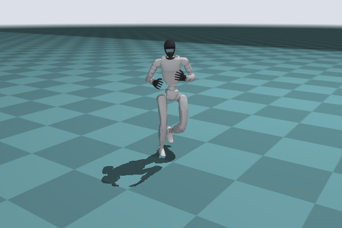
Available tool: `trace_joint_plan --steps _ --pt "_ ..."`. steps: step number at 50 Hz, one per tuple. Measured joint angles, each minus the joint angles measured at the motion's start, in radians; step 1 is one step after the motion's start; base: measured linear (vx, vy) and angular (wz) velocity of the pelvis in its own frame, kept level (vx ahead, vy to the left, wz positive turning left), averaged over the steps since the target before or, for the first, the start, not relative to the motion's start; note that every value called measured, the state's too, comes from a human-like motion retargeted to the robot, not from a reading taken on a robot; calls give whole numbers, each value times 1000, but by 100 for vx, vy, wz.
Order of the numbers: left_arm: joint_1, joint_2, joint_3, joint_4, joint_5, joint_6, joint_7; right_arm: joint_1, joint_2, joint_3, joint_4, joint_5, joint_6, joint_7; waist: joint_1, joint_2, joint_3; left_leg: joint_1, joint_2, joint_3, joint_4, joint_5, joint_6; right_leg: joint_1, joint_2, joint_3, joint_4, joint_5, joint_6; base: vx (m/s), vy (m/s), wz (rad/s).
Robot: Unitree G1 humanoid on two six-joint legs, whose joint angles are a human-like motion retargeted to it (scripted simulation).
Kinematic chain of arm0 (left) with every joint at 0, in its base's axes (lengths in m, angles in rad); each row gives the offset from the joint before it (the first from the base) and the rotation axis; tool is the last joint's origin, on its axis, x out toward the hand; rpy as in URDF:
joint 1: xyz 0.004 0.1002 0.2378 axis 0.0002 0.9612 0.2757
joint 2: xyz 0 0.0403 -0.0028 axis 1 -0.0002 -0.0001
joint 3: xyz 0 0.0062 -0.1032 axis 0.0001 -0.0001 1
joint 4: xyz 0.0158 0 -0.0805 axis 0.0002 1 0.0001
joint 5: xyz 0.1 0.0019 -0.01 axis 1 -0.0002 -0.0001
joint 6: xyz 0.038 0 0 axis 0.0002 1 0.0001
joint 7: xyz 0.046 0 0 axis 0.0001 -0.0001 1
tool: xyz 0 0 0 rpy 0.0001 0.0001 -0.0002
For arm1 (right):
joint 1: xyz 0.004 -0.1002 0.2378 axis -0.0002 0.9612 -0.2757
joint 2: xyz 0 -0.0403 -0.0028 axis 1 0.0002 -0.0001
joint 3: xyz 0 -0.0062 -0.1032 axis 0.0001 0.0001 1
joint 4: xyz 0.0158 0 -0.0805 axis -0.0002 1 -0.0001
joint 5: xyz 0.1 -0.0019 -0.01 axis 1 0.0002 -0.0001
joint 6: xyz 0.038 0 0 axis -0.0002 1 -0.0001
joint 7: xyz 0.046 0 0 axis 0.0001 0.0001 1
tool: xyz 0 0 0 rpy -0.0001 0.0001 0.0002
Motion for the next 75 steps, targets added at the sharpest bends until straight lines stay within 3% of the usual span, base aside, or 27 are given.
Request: trace_joint_plan --steps 3,5,8,10,12,15,19,22,25,27,31,33,35,37,38,40,42,43,45,50,55,58,63,65,67,70,75 --pt "273 128 106 -51 -171 -16 -26 -115 89 9 -76 -59 -52 -40 121 -21 -49 -104 20 9 -79 -116 -1 89 -38 42 -84 29 89 92 8 -44" --pt "413 211 187 -67 -253 -31 -41 -136 125 19 -147 -67 -91 -28 241 -50 -96 -129 27 43 -270 -126 -1 147 -71 92 -174 109 128 91 14 -89" --pt "569 266 322 -54 -249 -60 -66 -144 114 67 -228 -57 -126 41 356 -79 -138 -73 18 91 -744 -44 -26 235 -122 146 -296 286 182 91 27 -54" --pt "623 268 386 -46 -217 -76 -68 -132 89 95 -268 -40 -151 95 379 -58 -146 -19 24 78 -1031 21 -71 303 -122 164 -346 398 197 91 36 3" --pt "603 275 403 -46 -173 -84 -42 -91 74 106 -299 -27 -167 121 372 -20 -140 13 45 25 -1158 73 -118 349 -99 173 -309 441 167 90 37 38" --pt "395 302 320 1 -88 -72 26 -13 81 105 -288 0 -165 124 339 10 -106 35 63 -15 -1128 166 -125 291 -85 114 8 349 60 79 31 69" --pt "-50 290 144 146 43 -50 112 86 140 98 -115 -20 -135 74 274 -81 -43 -51 -18 -27 -763 -77 -24 72 -254 -18 511 51 -108 67 18 74" --pt "-328 162 81 190 176 -55 138 189 104 62 -66 -57 -153 84 193 -88 -11 -27 -27 -32 -682 -151 -36 -37 -229 -16 559 -16 -123 72 10 37" --pt "-496 -35 41 145 133 -101 149 327 2 15 -150 67 -195 126 95 -58 -34 55 -22 -1 -769 -124 -62 -103 -188 -59 349 -1 -48 81 9 -28" --pt "-572 -122 1 121 131 -116 154 414 -85 -44 -216 146 -200 148 35 -40 -66 127 -35 36 -862 -57 -72 -99 -173 -126 96 77 43 88 3 -74" --pt "-666 -160 -115 113 215 -65 132 557 -167 -198 -270 319 -137 201 5 -69 -111 298 -116 58 -1004 121 -94 -25 -134 -281 -380 261 231 94 -10 -147" --pt "-648 -128 -174 99 205 -46 90 617 -152 -265 -260 325 -109 201 50 -106 -118 357 -155 55 -984 205 -110 14 -94 -342 -480 297 252 91 -20 -248" --pt "-593 -91 -228 82 204 -23 47 679 -118 -324 -253 286 -78 191 70 -159 -122 371 -233 -10 -879 281 -100 81 -124 -361 -513 348 252 90 10 -187" --pt "-542 -46 -235 85 217 -3 18 676 -94 -352 -245 222 -64 146 92 -166 -96 288 -246 -54 -616 299 -132 133 -113 -312 -486 275 126 80 12 -174" --pt "-516 -26 -222 97 223 9 11 648 -86 -350 -230 192 -64 110 99 -145 -72 233 -208 -48 -459 286 -136 140 -92 -283 -434 200 38 73 11 -181" --pt "-426 -1 -178 127 229 40 14 550 -60 -309 -167 145 -60 28 109 -97 -24 137 -73 4 -181 209 -68 110 -57 -230 -239 62 -73 70 13 -181" --pt "-272 14 -118 145 212 53 1 404 -17 -250 -72 115 -59 -46 131 -120 -7 65 -1 52 -36 110 -11 39 -95 -181 24 -50 15 71 12 -199" --pt "-182 21 -69 137 158 53 5 323 6 -218 -34 88 -54 -70 140 -123 -2 16 20 47 5 87 -9 28 -91 -146 74 -58 43 70 5 -220" --pt "12 31 17 91 -8 49 -11 190 84 -148 -3 11 -68 -29 192 -122 0 -48 5 -26 -27 22 -8 103 -38 -44 -24 -29 54 70 -3 -260" --pt "389 76 177 0 -286 29 -53 40 242 -18 -127 52 -79 41 463 -179 -68 -89 -32 -59 -488 16 -25 218 -38 252 -202 144 125 71 5 -300" --pt "605 108 369 -22 -239 -3 -82 -140 176 192 -203 93 -102 165 624 -170 -150 -33 4 -177 -1099 103 -84 288 -24 428 -278 284 177 65 25 -245" --pt "556 154 404 -14 -66 -29 -34 -194 155 274 -240 106 -83 235 654 -159 -142 -36 -25 -273 -1194 199 -106 251 -19 413 -80 193 129 52 38 -129" --pt "37 188 211 123 235 11 145 -181 200 295 -207 86 -80 137 625 -192 10 -139 -161 -208 -757 -54 -22 49 -114 268 582 -16 -64 39 31 -17" --pt "-162 165 165 146 281 23 165 -119 221 248 -175 72 -80 120 582 -187 38 -141 -159 -181 -654 -127 -36 -17 -145 197 728 -105 -127 47 18 -43" --pt "-294 136 146 123 288 13 167 -26 206 187 -202 110 -98 143 509 -176 26 -91 -137 -153 -686 -137 -56 -70 -161 129 724 -143 -137 53 12 -71" --pt "-388 108 105 61 284 -9 202 112 103 118 -310 251 -123 195 365 -133 -29 14 -88 -105 -845 -45 -72 -119 -146 32 513 -112 -83 56 5 -94" --pt "-369 77 32 -16 167 -50 172 224 -92 45 -411 336 -146 184 218 -76 -72 200 -46 -63 -1071 232 -128 -55 -143 -194 -161 82 143 63 -7 -176"
